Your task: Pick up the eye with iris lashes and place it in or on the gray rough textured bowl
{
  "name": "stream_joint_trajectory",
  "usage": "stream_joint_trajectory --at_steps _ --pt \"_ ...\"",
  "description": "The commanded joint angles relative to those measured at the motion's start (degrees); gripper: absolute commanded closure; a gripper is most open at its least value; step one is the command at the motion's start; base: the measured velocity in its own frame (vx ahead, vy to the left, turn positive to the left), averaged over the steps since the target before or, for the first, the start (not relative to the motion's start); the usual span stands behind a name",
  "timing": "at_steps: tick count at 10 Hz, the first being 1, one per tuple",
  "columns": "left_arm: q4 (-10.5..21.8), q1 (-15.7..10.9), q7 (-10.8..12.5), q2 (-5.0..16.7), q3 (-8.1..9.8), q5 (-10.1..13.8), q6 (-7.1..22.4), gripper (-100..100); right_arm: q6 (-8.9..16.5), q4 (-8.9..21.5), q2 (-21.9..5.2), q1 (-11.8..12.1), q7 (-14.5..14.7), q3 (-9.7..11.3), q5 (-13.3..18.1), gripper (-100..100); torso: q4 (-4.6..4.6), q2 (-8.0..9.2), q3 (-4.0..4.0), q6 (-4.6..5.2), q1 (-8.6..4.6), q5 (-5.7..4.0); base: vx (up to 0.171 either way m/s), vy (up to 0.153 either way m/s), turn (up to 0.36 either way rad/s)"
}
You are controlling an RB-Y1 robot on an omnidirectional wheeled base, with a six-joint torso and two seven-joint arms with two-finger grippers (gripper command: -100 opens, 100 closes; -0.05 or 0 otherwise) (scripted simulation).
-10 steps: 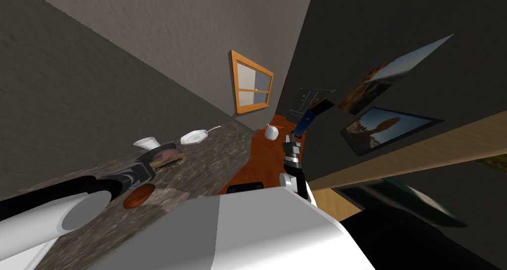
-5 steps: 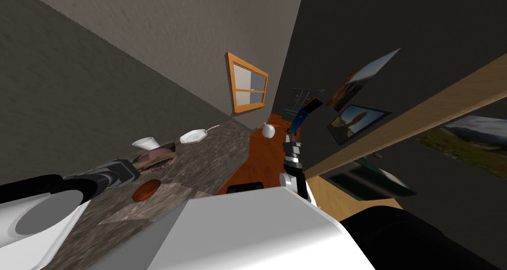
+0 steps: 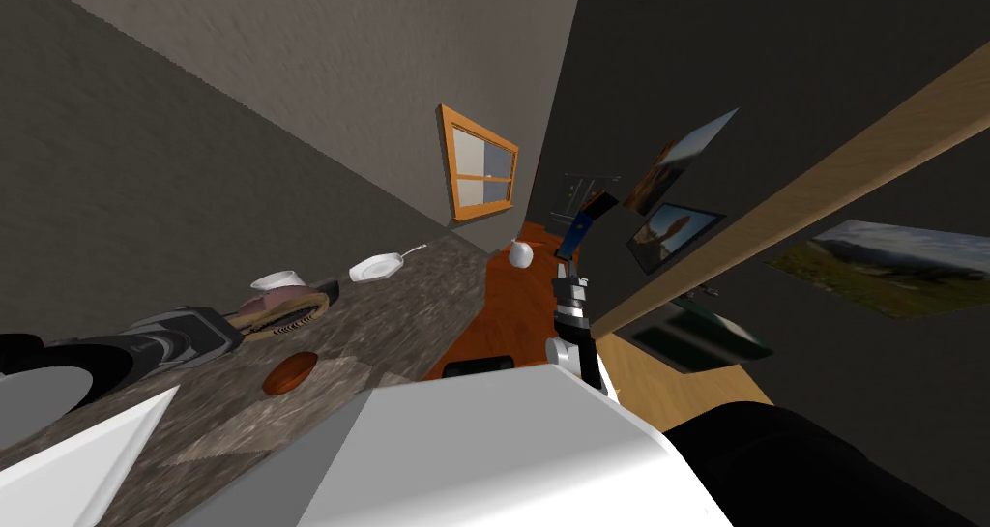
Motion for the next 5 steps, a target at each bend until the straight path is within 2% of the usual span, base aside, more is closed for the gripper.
stream_joint_trajectory --at_steps 1,4,5 --pt "1.44 -1.27 0.60 2.20 0.80 0.88 1.88 100 0.00 0.00 0.00 0.00 0.00 0.00 0.00 0 0.00 0.00 0.00 0.00 0.00 0.00 0.047 0.076 -0.041" --pt "3.06 -2.43 0.89 4.78 1.89 2.48 4.32 100 0.00 0.00 0.00 0.01 0.00 0.00 0.00 0 -0.11 -0.36 -0.23 0.06 0.06 0.06 0.063 0.050 -0.023" --pt "4.09 -3.20 0.98 6.46 2.53 3.51 5.89 100 0.00 0.00 0.00 0.01 0.00 0.00 0.00 0 -0.12 -0.41 -0.26 0.08 0.06 0.05 0.089 0.065 -0.027"
